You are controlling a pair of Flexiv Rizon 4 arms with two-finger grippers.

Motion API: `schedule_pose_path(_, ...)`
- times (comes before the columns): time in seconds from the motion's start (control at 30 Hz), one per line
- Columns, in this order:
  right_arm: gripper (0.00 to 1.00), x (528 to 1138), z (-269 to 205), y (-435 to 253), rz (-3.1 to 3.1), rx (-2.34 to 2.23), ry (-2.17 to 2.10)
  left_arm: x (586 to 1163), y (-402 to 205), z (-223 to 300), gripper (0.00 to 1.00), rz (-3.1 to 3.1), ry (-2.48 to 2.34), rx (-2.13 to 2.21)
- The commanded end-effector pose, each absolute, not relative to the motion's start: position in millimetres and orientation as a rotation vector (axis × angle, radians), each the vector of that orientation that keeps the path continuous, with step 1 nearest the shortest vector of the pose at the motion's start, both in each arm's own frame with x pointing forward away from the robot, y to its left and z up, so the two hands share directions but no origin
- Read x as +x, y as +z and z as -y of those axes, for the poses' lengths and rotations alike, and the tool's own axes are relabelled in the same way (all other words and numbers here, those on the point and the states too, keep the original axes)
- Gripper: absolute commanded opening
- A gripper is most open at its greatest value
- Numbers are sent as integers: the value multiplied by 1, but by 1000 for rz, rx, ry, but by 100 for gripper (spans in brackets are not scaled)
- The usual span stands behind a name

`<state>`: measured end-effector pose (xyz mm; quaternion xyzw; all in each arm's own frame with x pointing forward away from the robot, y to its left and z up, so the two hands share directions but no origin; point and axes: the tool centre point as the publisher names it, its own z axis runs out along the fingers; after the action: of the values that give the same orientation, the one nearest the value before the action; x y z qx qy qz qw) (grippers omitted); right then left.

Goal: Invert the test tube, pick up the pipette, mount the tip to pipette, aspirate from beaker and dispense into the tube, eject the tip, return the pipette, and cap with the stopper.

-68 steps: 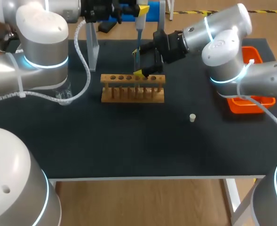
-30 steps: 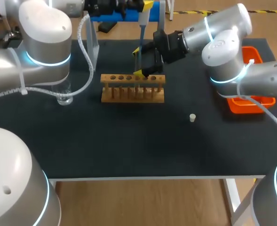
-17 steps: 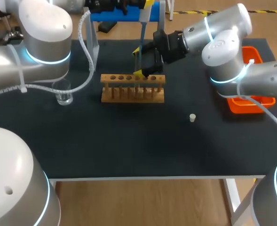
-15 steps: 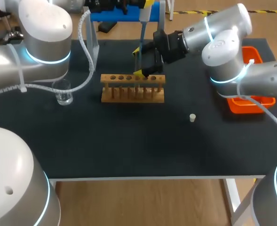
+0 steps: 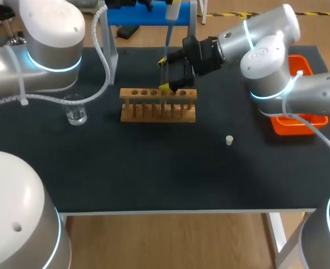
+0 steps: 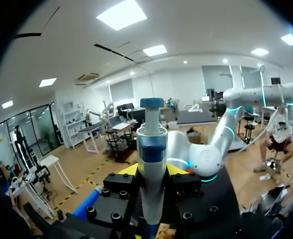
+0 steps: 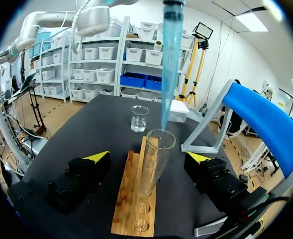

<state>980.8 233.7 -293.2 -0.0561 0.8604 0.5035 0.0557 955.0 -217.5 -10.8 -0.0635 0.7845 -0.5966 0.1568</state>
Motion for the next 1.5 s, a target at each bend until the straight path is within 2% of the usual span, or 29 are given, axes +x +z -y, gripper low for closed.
schedule_pose_path(0.03, 100, 981, -233, -293, -2610, -171, 1528, 950, -3, 215, 0, -2251, -1688, -183)
schedule_pose_path(0.53, 100, 981, -233, -293, -2610, -171, 1528, 913, 28, 172, 0, -2170, -1616, -236)
schedule_pose_path(1.0, 100, 981, -233, -293, -2610, -171, 1528, 848, -48, 128, 0, -2176, -1677, -314)
schedule_pose_path(1.5, 100, 981, -233, -293, -2610, -171, 1528, 829, -107, 137, 0, -2237, -1863, -208)
